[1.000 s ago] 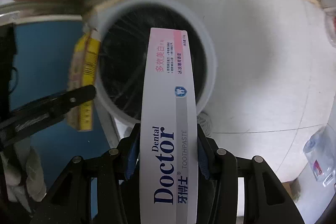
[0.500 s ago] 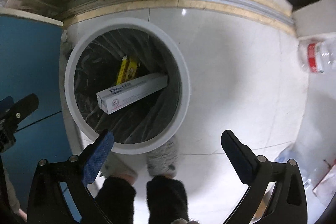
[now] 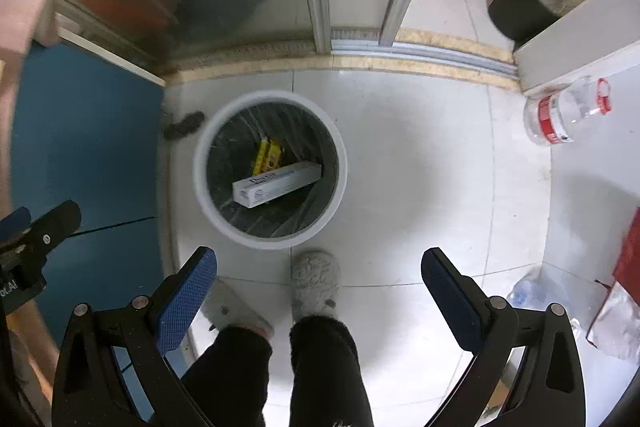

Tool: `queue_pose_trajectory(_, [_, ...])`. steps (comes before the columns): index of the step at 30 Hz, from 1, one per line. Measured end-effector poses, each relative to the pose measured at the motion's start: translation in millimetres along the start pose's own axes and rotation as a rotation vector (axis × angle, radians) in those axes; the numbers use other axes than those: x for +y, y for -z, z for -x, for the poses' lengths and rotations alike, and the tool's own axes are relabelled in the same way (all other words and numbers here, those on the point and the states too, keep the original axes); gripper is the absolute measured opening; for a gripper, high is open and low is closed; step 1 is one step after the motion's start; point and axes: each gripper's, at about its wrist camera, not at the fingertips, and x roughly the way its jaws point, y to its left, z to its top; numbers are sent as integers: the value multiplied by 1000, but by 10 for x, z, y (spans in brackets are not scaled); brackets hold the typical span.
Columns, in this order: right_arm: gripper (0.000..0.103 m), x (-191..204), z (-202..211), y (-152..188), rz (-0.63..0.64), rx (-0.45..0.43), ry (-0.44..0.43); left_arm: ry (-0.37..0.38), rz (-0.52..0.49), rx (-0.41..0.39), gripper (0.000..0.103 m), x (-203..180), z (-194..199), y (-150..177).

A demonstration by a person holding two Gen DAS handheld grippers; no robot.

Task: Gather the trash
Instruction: 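Carry both boxes to the white bin and open both tools to drop them, then move both tools back over the checkered counter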

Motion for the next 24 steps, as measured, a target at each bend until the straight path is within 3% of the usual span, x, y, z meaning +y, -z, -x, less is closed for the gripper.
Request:
queue_pose_trajectory(9, [103, -74, 1687, 316, 1, -96, -13, 40, -1, -61, 103, -63, 1439, 324])
queue_pose_trajectory(15, [103, -128, 2588, 522, 23, -148, -15, 71, -1, -84, 103, -77, 2065, 500])
queue_pose_trajectory(24, [103, 58, 3249, 652, 34, -176, -107, 93, 70, -175, 103, 257, 2699, 544])
